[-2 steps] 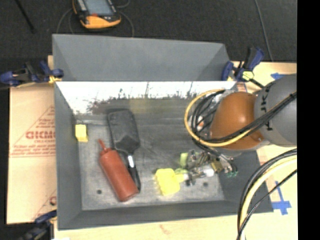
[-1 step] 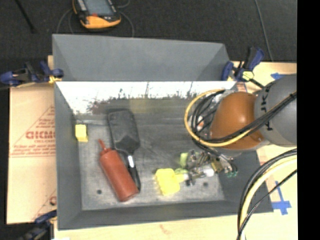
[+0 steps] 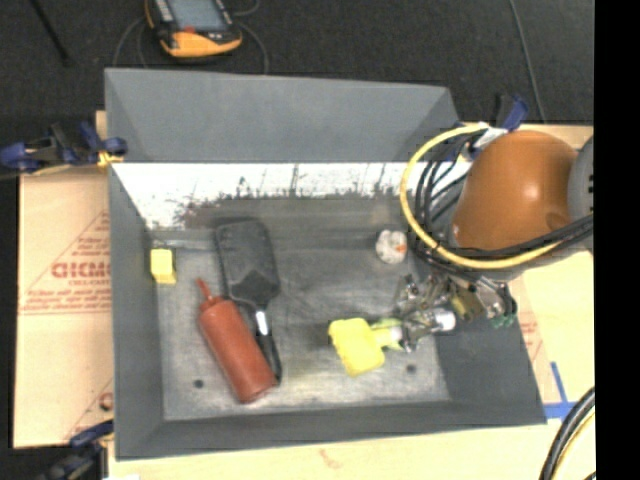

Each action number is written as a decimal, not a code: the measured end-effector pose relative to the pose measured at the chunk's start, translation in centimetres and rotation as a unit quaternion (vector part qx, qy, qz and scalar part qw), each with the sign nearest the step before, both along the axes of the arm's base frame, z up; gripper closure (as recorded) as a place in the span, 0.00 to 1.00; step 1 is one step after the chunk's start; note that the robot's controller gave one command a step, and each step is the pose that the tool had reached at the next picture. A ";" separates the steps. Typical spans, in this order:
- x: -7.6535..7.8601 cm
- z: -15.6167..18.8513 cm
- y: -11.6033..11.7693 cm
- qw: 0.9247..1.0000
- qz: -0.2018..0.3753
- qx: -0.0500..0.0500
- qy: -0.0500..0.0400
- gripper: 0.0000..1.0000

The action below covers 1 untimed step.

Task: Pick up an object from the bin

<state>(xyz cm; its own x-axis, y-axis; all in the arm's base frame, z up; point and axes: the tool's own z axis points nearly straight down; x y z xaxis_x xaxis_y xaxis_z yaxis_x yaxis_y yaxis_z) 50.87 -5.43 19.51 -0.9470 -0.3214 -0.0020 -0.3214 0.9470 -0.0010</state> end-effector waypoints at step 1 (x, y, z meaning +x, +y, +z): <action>0.0 0.0 0.0 1.000 0.000 0.000 0.000 1.00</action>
Offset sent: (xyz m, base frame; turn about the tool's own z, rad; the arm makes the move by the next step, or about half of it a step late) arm -0.0162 -0.0046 0.0960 -0.2070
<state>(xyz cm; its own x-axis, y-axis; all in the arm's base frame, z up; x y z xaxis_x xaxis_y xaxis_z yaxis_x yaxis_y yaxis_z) 50.85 -5.43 19.49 -0.9469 -0.3216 -0.0016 -0.3215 0.9469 -0.0009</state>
